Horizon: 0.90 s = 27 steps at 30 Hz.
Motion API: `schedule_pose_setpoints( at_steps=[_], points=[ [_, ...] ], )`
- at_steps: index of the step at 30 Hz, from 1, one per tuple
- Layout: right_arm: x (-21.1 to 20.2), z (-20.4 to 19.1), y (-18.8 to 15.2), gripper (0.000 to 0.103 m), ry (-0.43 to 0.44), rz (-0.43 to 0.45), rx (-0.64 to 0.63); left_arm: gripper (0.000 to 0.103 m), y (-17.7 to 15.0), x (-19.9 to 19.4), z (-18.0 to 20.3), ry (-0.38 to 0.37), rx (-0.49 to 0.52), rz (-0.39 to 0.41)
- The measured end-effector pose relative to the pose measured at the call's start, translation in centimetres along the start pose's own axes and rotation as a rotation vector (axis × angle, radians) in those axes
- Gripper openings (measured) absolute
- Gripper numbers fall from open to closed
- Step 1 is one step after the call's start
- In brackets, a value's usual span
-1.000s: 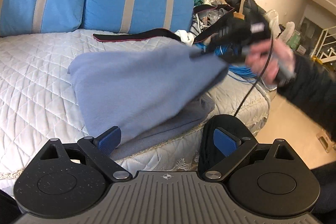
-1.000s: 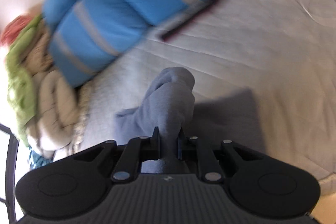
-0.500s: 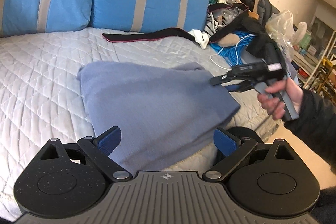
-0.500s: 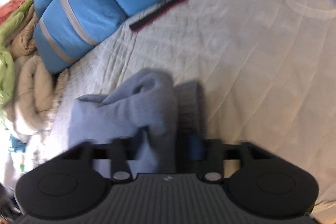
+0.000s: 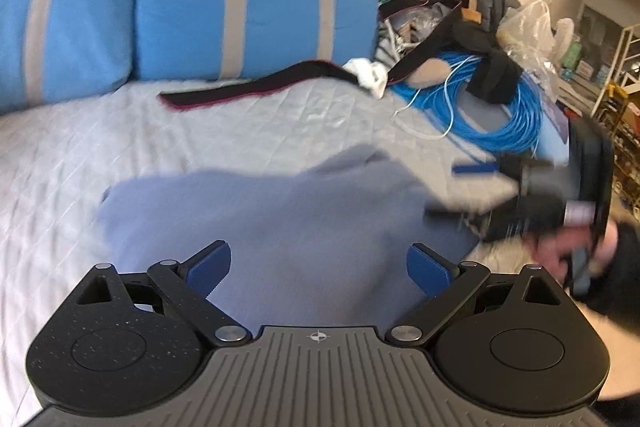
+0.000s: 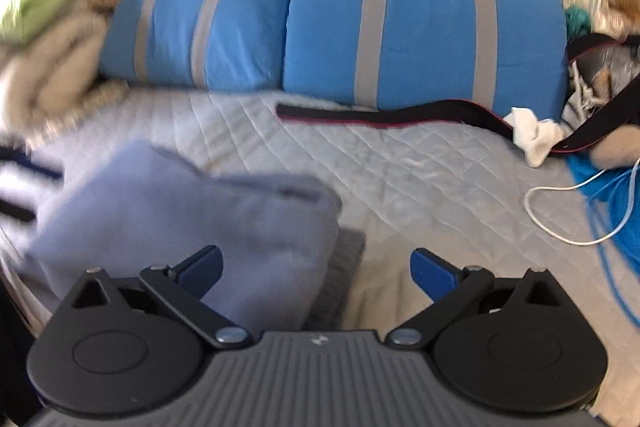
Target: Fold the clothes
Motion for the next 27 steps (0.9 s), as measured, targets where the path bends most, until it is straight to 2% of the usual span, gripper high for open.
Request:
schedule_pose_setpoints(
  at_steps=[3,6,8,10,14,16,17,18,20,27],
  points=[
    [0.7,0.2,-1.8,0.103,-0.048,-0.049,-0.02,0.097,1.7,2.2,0.8,-0.008,0.018,0.0],
    [1.1,1.5,-3.2,0.103,-0.037,-0.079,0.043,0.097,3.3,4.5,1.7,-0.01,0.04,-0.001],
    [1.2,2.1,-3.6,0.103,-0.021,-0.082,0.094,0.097,4.1,5.9,2.5,0.017,0.087,-0.002],
    [1.1,2.1,-3.6,0.103,-0.031,-0.079,0.113,0.097,4.9,7.2,3.3,0.027,0.131,-0.005],
    [-0.2,1.0,-2.9,0.103,-0.08,-0.032,0.097,0.096,5.8,10.1,4.5,-0.01,0.192,-0.031],
    [-0.7,0.7,-2.8,0.103,-0.07,-0.013,0.108,0.096,5.9,11.8,4.8,-0.03,0.221,-0.062],
    [-0.6,0.6,-2.9,0.103,-0.064,-0.023,0.11,0.095,5.8,12.8,4.8,-0.03,0.25,-0.088],
    [-0.3,0.6,-3.2,0.103,-0.071,-0.041,0.106,0.089,5.6,13.8,4.7,-0.015,0.284,-0.107],
    [0.2,0.7,-3.7,0.103,-0.083,-0.073,0.1,0.089,5.2,15.4,4.1,0.02,0.329,-0.124],
    [0.6,1.3,-4.6,0.103,-0.065,-0.087,0.167,0.091,6.2,17.6,1.8,-0.044,0.315,-0.108]
  ],
)
Point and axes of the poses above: each gripper's, at about its wrist camera, not at the fingertips, and x roughly the way its jaws point, z to its right, y to its top, the point moved 3 cm from there along x, roughly the way its jaws point, and after that the axes turned 1 degree about y, right-handed, at the moved point
